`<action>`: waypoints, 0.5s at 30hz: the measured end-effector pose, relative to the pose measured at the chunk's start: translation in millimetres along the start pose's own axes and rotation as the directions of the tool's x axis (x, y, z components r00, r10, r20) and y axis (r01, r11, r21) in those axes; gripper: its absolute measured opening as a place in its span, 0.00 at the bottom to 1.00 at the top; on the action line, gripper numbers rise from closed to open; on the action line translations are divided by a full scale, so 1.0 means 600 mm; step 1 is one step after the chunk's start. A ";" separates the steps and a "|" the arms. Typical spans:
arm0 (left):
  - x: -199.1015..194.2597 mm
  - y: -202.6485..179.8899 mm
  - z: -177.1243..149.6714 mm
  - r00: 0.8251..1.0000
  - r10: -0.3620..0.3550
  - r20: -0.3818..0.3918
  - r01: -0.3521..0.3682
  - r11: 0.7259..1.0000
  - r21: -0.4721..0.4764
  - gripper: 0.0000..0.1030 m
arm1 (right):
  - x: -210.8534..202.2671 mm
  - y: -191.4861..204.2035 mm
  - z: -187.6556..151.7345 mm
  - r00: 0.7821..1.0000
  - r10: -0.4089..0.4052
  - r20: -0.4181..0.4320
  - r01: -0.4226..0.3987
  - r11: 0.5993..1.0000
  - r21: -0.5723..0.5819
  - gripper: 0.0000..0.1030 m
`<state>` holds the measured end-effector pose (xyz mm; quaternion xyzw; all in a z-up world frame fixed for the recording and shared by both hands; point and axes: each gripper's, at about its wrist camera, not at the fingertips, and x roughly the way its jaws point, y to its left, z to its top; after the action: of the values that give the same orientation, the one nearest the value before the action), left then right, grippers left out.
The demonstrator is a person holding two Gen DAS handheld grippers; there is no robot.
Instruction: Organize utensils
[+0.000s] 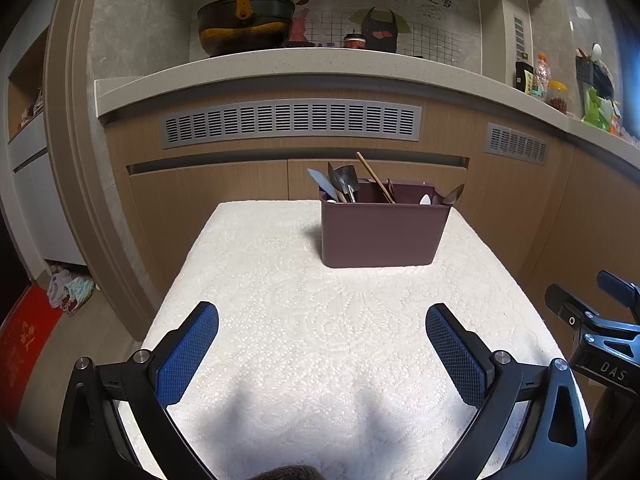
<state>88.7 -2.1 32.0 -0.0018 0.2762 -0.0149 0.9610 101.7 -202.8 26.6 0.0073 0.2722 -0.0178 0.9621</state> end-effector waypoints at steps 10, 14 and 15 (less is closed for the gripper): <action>0.001 0.000 -0.004 1.000 0.004 -0.003 -0.004 1.000 0.004 1.00 | 0.004 -0.002 0.000 1.000 0.001 -0.005 -0.001 1.000 -0.001 1.00; 0.003 0.000 -0.005 1.000 0.007 -0.004 -0.007 1.000 0.008 1.00 | 0.004 -0.002 0.000 1.000 0.002 -0.006 -0.002 1.000 0.003 1.00; 0.003 0.001 -0.005 1.000 0.008 -0.003 -0.008 1.000 0.008 1.00 | 0.004 -0.003 -0.001 1.000 0.001 -0.006 -0.001 1.000 0.002 1.00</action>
<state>88.6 -1.8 28.6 0.0031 0.2775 -0.0119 0.9607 103.4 -204.3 25.1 0.0085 0.2750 -0.0176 0.9612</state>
